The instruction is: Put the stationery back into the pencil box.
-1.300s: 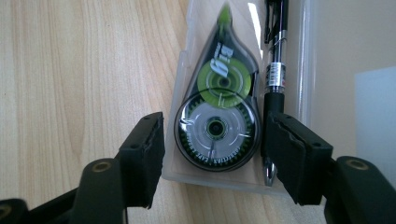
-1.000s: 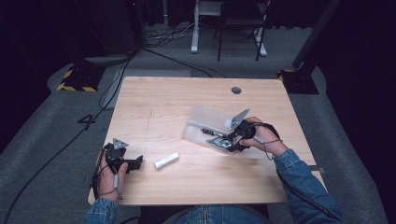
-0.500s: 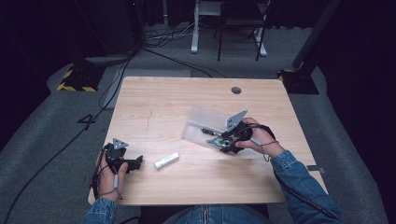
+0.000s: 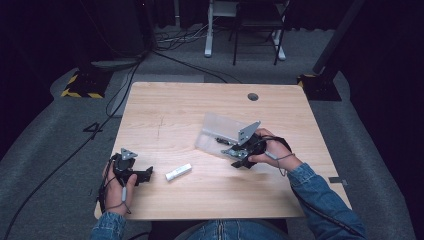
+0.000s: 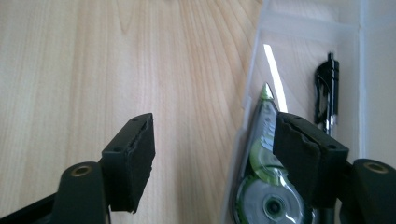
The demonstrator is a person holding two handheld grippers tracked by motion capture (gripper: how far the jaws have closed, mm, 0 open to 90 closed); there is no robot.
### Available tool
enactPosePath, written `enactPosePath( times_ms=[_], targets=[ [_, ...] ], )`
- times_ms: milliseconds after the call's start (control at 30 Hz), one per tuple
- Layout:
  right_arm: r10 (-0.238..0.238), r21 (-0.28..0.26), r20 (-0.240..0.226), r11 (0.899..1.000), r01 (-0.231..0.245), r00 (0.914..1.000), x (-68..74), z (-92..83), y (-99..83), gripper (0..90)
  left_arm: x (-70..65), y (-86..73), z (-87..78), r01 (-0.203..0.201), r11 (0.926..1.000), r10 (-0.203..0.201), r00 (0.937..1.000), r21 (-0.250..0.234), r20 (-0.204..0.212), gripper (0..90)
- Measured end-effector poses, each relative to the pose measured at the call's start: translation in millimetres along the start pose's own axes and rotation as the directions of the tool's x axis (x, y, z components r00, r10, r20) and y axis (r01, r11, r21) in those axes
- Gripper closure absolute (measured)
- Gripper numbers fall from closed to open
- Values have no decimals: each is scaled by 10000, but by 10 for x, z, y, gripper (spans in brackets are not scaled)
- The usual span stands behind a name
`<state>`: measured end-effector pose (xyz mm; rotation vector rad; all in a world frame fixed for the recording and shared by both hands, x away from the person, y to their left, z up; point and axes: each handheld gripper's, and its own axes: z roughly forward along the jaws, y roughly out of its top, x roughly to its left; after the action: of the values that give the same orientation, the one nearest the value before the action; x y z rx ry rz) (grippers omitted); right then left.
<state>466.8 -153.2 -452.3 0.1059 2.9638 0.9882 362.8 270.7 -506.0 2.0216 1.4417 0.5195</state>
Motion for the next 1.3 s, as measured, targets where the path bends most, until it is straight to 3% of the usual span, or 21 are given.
enactPosePath(
  times_ms=[233, 533, 1033, 1300],
  targets=[
    [-48, -556, 240, 9984, 61, 9997, 139, -2, 150, 305, 0, 8, 3, -34, 10000, 34, 10000, 26, -47, 1],
    [115, -1619, 581, 9868, -20, 9982, 272, -13, 475, 305, -8, 13, 9, 46, 10000, -46, 9999, 9, -105, 1],
    [705, -1818, 766, 9818, -556, 9946, 296, 247, 741, 307, -9, 13, 9, 46, 10000, -46, 9999, 10, -104, 1],
    [547, -1608, 569, 9860, -449, 9969, 337, 448, 869, 304, -9, 13, 9, 46, 10000, -46, 9999, 8, -105, 1]
  ],
)
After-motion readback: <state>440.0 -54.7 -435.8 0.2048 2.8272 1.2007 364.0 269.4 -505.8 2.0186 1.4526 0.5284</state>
